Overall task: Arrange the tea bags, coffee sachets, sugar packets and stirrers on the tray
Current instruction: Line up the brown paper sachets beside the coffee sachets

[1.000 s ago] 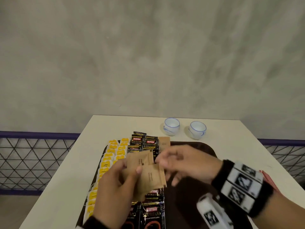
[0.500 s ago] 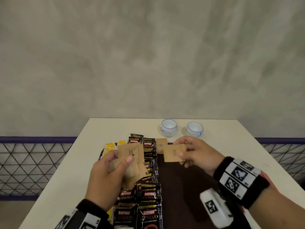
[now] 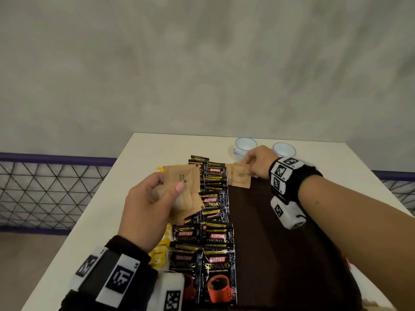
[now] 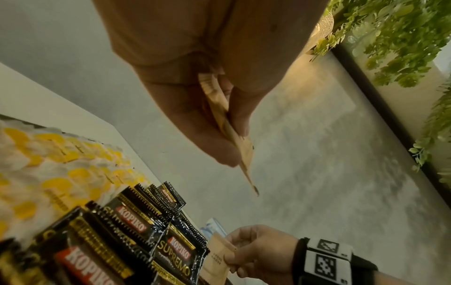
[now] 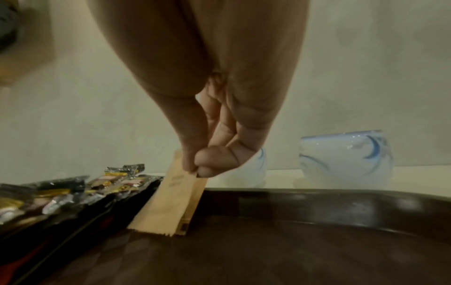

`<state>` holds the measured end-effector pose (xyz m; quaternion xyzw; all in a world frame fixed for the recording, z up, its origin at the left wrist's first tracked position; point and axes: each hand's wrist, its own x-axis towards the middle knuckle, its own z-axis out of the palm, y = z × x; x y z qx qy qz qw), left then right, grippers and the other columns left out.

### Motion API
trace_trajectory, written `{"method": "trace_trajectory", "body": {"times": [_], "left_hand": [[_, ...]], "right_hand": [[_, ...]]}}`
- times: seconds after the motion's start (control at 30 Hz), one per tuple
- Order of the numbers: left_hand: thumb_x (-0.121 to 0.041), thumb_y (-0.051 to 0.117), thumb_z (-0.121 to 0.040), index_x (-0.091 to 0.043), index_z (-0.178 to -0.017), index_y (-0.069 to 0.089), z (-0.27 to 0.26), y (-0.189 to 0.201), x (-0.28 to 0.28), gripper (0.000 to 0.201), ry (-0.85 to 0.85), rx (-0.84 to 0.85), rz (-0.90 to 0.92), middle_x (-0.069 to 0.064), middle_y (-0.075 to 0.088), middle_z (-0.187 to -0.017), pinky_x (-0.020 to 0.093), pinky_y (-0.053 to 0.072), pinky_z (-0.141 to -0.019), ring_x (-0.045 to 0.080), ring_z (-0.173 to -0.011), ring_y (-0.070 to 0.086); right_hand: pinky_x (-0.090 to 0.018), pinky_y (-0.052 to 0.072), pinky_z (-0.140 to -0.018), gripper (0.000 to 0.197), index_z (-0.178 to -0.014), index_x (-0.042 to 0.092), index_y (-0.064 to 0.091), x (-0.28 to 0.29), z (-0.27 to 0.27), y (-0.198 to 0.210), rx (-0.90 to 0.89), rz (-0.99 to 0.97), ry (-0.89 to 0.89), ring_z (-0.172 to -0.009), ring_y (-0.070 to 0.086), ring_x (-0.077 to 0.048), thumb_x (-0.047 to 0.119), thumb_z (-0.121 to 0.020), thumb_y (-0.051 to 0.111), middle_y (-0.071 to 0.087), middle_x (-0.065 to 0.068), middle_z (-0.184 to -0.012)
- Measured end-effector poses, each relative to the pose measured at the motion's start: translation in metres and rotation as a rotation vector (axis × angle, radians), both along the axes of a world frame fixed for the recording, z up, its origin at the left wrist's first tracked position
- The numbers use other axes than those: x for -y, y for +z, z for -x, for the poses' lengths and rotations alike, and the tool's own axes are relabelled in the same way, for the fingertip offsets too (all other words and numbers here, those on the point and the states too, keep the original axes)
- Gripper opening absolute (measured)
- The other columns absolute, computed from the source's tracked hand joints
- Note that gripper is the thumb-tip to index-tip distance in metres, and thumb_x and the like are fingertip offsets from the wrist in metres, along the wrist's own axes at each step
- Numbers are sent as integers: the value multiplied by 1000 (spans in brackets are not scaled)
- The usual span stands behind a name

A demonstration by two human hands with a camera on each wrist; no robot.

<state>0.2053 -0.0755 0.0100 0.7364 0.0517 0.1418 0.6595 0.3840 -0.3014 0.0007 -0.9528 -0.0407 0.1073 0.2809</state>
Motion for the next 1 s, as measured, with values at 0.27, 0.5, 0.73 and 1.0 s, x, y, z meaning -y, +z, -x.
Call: {"method": "trace_trajectory", "body": {"times": [0.27, 0.5, 0.73, 1.0], "left_hand": [[-14, 63, -87, -13, -90, 66, -1, -4, 0, 5, -8, -6, -7, 8, 71, -83, 34, 55, -41, 20, -67, 70], [-12, 63, -87, -15, -88, 66, -3, -6, 8, 5, -28, -7, 11, 7, 70, -81, 34, 55, -41, 18, -63, 69], [-13, 64, -86, -12, -89, 66, -5, -10, 16, 4, -51, -56, 10, 1, 68, -76, 38, 56, -43, 15, -64, 69], [-10, 64, -86, -9, -94, 65, -8, -7, 28, 9, -89, -87, 129, -2, 71, -71, 34, 55, -42, 15, -61, 69]], "right_hand": [[-31, 54, -75, 30, -70, 24, 57, -7, -11, -26, 40, -14, -50, -64, 58, -16, 1, -74, 75, 66, -6, -85], [-43, 58, -81, 31, -80, 18, 54, -13, -15, -42, 48, -101, -188, -87, 69, -29, 2, -71, 79, 63, -7, -89], [-30, 47, -70, 29, -96, 18, 50, -8, -4, -34, 103, -62, -193, -85, 61, -26, 17, -80, 73, 64, -11, -102], [-24, 51, -56, 5, -91, 13, 61, -32, 97, 31, -196, -788, 208, -62, 60, -17, 15, -88, 64, 64, -4, -76]]}}
